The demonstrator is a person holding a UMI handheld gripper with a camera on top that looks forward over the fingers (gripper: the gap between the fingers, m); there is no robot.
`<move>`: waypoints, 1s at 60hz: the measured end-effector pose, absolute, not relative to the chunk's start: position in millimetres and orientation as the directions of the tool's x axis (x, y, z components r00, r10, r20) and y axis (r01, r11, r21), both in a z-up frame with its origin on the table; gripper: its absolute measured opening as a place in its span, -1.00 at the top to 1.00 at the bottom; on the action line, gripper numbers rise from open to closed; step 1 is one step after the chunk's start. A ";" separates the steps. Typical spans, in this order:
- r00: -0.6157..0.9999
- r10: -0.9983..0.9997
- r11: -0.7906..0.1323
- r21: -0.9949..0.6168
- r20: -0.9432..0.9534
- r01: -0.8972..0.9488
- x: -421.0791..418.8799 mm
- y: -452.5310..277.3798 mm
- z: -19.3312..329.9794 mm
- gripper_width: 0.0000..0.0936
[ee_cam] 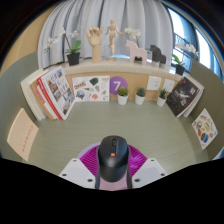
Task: Arrange mouse
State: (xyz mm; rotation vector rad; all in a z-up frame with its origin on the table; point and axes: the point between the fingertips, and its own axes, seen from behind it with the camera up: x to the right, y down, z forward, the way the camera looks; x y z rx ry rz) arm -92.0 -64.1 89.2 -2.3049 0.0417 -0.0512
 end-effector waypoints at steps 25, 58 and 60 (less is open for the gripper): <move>0.998 0.025 -0.766 -0.643 -0.063 -0.022 -118.5 -77.5 -13.4 0.19; 0.999 0.032 -0.782 -0.623 0.013 0.033 -124.4 -103.7 32.9 -0.84; 1.000 0.026 -0.774 -0.633 0.016 0.030 -123.6 -109.1 46.7 -0.84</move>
